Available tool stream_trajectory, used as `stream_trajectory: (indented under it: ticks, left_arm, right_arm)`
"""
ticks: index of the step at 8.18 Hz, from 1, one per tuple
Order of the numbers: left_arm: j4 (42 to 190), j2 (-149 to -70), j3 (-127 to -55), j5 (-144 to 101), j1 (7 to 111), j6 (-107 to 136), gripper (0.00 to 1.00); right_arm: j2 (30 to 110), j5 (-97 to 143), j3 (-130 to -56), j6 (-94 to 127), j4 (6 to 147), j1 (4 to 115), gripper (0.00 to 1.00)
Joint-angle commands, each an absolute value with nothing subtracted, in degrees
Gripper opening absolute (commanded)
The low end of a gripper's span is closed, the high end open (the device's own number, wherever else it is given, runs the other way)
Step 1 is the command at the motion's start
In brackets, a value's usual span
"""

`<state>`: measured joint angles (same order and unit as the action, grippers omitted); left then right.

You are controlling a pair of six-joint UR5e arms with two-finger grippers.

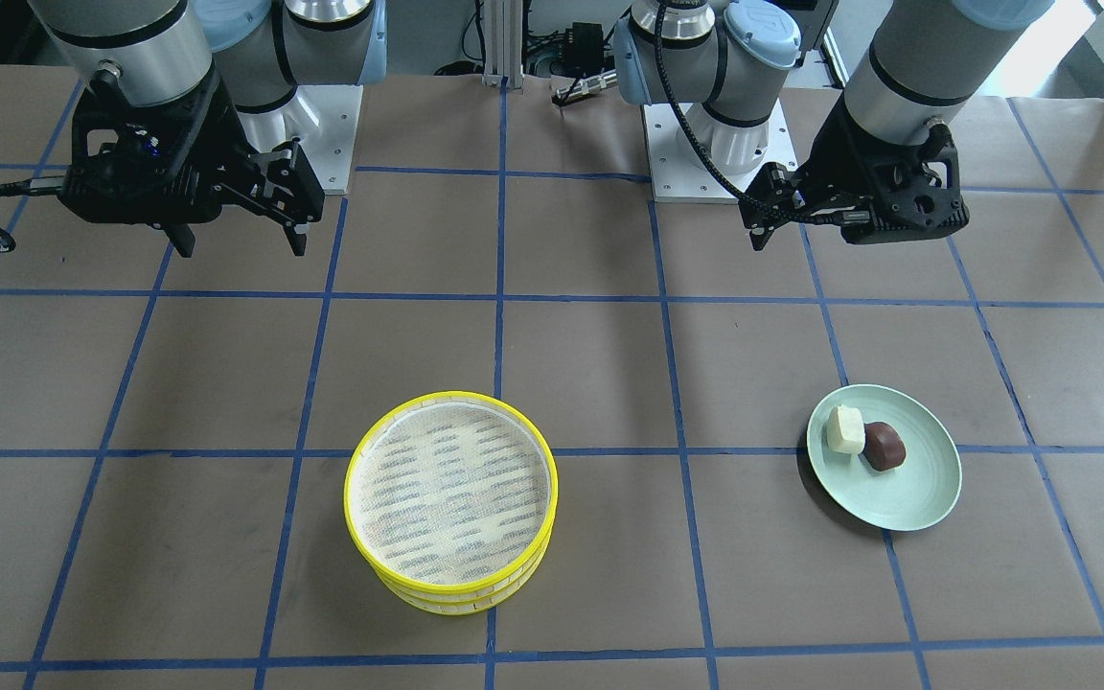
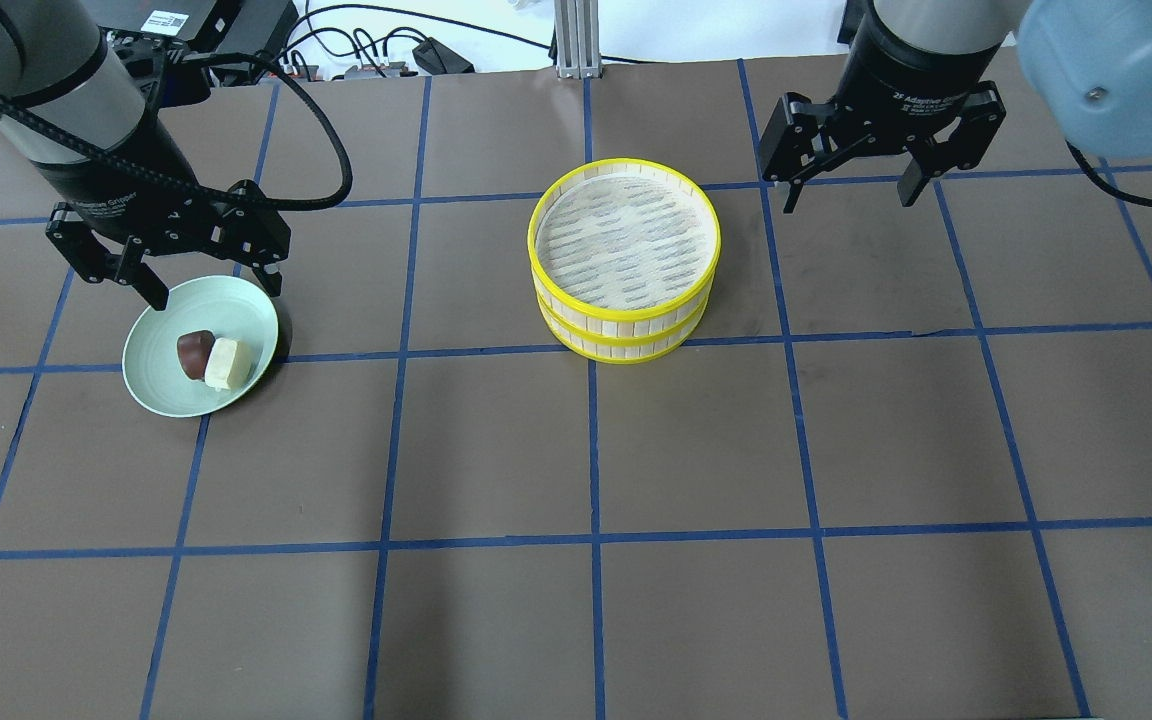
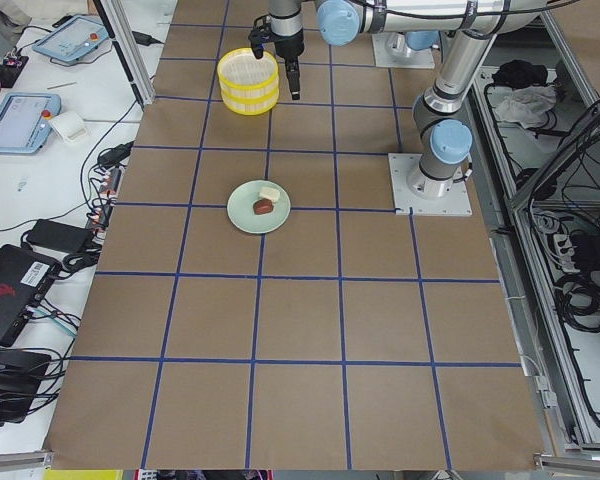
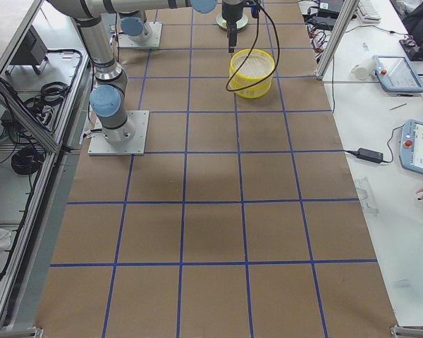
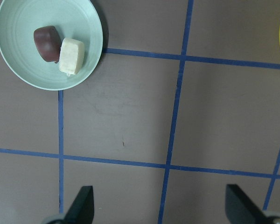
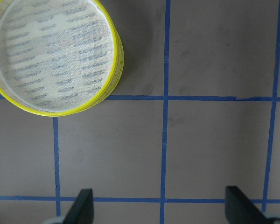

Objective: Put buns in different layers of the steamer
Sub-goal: 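Lower the left gripper toward the white bun while the right reaches the steamer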

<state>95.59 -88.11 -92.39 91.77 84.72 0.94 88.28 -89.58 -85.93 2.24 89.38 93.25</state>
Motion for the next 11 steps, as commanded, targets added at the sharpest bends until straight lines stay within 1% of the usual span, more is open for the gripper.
stream_trajectory:
  ticks: [1,4,5,6,7,9,11]
  left_arm:
    - [95.62,-88.07,-92.46,92.11,84.73,0.79,1.00]
    - [95.62,-88.15,-92.46,92.11,83.68,0.09,1.00]
    - [95.02,-89.11,-92.55,92.02,83.24,-5.92,1.00]
    - [93.97,-91.47,-92.64,91.93,81.14,-10.59,1.00]
    - [91.08,-93.93,-92.72,91.76,79.73,-14.90,1.00]
    - [85.01,-96.85,-95.95,92.20,78.49,-29.46,1.00]
    - [80.44,-99.04,-98.78,94.56,77.17,-39.50,1.00]
  right_arm:
    - [88.24,-89.65,-86.04,2.11,89.47,93.25,1.00]
    - [87.81,-89.56,-86.04,3.15,89.56,93.25,1.00]
    - [87.45,-89.39,-86.04,3.25,90.08,93.34,1.00]
    - [87.28,-89.30,-86.13,2.90,90.52,93.34,1.00]
    - [86.14,-89.30,-86.22,2.12,94.27,93.34,1.00]
    - [81.06,-88.78,-86.22,3.15,101.23,93.43,1.00]
    - [73.86,-88.59,-86.13,4.47,108.69,94.30,1.00]
